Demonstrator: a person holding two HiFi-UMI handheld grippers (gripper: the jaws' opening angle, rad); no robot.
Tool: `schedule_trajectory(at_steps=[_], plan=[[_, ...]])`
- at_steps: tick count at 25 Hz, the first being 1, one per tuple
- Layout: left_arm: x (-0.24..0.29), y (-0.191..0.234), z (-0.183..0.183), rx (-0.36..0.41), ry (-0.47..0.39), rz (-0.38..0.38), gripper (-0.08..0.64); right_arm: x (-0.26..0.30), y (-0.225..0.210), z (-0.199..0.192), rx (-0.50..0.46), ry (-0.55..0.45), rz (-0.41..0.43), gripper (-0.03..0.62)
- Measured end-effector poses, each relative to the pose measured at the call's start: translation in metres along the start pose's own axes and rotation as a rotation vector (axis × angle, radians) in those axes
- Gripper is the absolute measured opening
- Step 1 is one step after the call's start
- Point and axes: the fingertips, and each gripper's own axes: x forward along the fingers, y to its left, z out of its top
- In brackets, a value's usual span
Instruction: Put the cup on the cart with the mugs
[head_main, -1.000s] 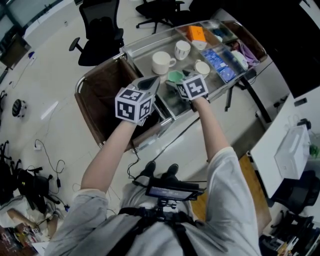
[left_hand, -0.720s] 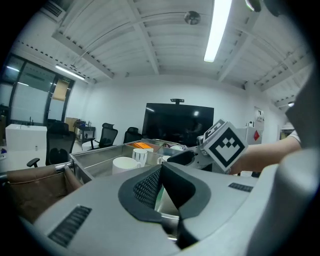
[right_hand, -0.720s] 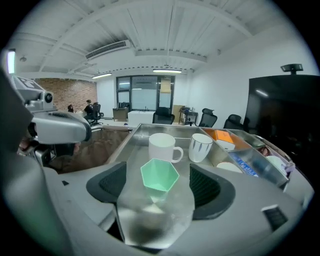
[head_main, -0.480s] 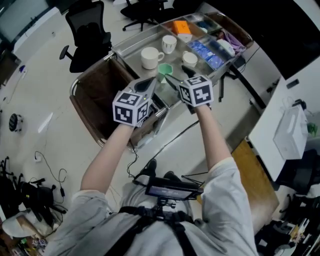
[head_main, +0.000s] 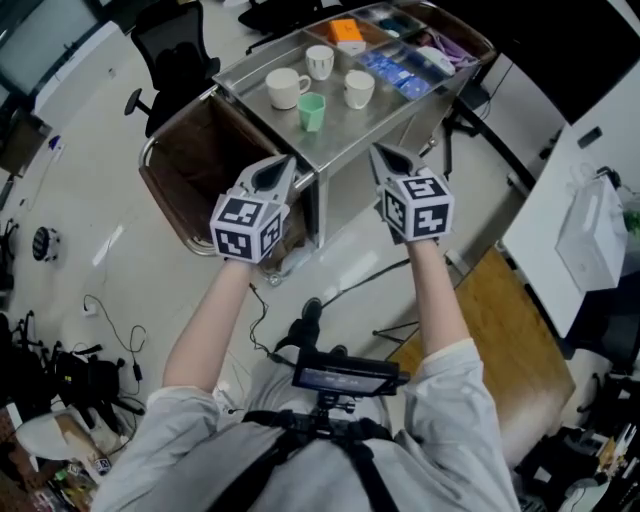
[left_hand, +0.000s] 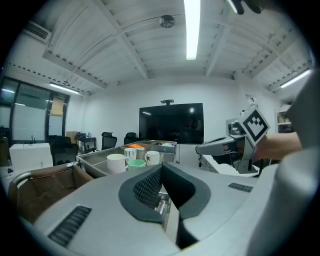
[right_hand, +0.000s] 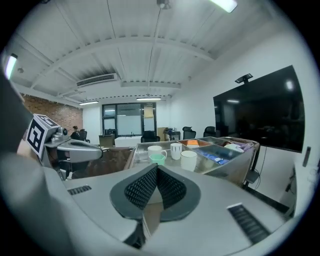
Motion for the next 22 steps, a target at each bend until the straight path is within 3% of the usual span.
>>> schedule_trajectory(at_steps=[13,22], plan=[[-0.120,-0.075,-0.049,0.018,0.057,0.094,0.006,-0.152,0.021,-0.096,0.120,0.015,-0.021,0.002],[-0.195,-0.060,-0.081,-0.001,0.063,0.124,0.006,-0.194,0.064,-0.138,0.173,0.014,-0.071,0.002]])
